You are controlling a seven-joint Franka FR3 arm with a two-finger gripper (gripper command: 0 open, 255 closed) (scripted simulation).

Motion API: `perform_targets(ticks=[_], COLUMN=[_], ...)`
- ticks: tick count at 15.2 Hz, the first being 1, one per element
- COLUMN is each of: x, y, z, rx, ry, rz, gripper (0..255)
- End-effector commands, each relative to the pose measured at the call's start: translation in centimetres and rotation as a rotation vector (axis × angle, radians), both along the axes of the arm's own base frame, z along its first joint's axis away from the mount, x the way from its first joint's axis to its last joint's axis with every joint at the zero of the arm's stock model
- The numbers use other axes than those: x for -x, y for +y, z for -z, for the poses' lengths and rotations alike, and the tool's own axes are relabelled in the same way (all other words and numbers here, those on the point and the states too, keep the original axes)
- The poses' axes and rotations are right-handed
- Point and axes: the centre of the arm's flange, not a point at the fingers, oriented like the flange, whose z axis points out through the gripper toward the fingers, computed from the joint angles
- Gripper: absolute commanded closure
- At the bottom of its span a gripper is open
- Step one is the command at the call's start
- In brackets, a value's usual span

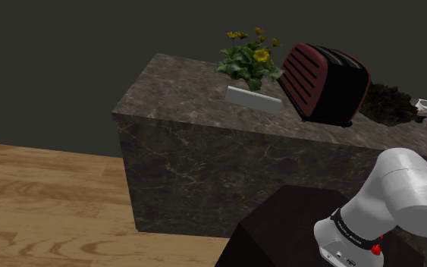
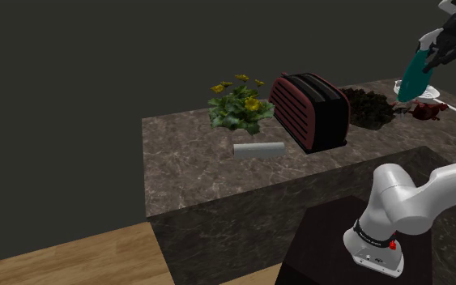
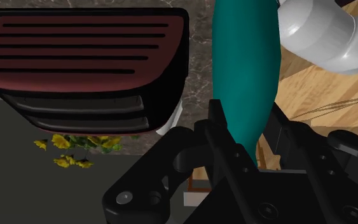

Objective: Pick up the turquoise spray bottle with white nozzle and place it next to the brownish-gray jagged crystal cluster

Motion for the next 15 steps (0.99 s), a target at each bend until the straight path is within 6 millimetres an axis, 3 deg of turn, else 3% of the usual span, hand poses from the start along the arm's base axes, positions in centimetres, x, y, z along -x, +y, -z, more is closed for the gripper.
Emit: perform_targets(ticks=[1,15], x=[0.0,0.0], y=[0.0,0.0], z=[1.0,8.4], rx=[0.001,0.001], ry=[0.000,0.000], rz=[0.000,0.000], gripper=[255,255])
